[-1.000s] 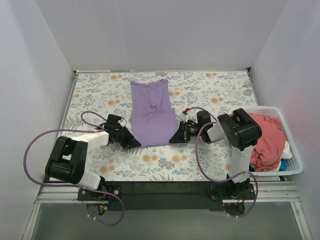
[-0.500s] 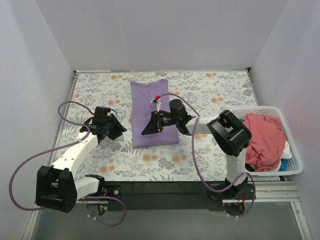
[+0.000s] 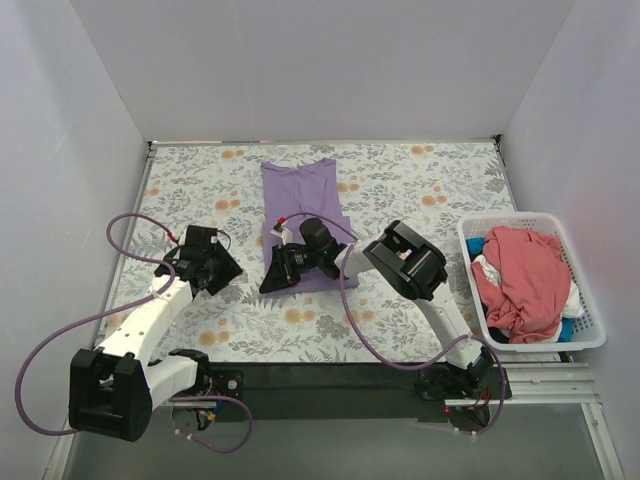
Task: Fold and stack the t-shirts
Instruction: Fold the tshirt
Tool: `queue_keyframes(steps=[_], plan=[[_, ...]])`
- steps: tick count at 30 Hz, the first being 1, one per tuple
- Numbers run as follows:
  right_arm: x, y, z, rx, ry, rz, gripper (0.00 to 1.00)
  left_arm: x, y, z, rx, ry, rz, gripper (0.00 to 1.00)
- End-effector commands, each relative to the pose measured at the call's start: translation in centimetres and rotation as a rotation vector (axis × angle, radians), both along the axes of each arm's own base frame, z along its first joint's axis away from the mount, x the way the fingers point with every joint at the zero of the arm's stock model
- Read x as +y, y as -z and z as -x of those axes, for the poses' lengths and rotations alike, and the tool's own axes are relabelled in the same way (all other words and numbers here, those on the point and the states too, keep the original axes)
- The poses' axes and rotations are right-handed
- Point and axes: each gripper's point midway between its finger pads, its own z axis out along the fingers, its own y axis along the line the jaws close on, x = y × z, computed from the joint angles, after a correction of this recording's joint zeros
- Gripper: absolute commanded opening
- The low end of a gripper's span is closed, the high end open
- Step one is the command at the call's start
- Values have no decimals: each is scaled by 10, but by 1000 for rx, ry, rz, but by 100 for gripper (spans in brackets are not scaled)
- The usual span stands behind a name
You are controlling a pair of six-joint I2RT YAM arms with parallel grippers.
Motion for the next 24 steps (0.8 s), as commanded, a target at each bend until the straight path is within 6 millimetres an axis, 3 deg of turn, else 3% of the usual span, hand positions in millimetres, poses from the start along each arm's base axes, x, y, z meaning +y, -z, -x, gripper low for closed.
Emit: queue_keyframes(steps=[1, 2, 3, 5, 6, 8, 9, 11, 12, 13, 17, 20, 21, 24], plan=[[-2, -1, -2, -15, 25, 37, 32, -4, 4, 2, 13, 24, 19, 47], [-3, -8, -3, -39, 23, 24, 32, -7, 5, 2, 16, 34, 26, 49], [-3, -31, -4, -84, 21, -13, 32, -10, 4, 1, 17, 44, 39, 51], [-12, -45, -4, -134, 18, -21, 32, -12, 4, 1, 17, 58, 45, 57], [-18, -68, -9, -176, 35, -49, 32, -14, 1, 0, 11, 67, 55, 58], [-37, -65, -11, -222, 66, 2, 33, -17, 2, 0, 17, 77, 69, 64], [-48, -83, -19, -271, 93, -5, 33, -22, 1, 1, 21, 91, 90, 67], [-72, -70, -23, -322, 123, 97, 36, -31, 2, 4, 38, 115, 130, 70], [-84, -81, -28, -367, 152, 116, 37, -36, 3, 5, 43, 130, 142, 71], [-93, -78, -31, -390, 171, 162, 41, -39, 4, 6, 53, 139, 148, 72], [-163, -50, -42, -478, 293, 501, 52, -52, 7, 9, 76, 210, 159, 78], [-201, -47, -52, -535, 405, 661, 58, -62, 13, 12, 113, 262, 152, 79], [-215, -37, -46, -511, 415, 728, 60, -68, 15, 15, 123, 285, 151, 79], [-232, -31, -43, -487, 451, 790, 62, -79, 23, 18, 166, 322, 134, 79]])
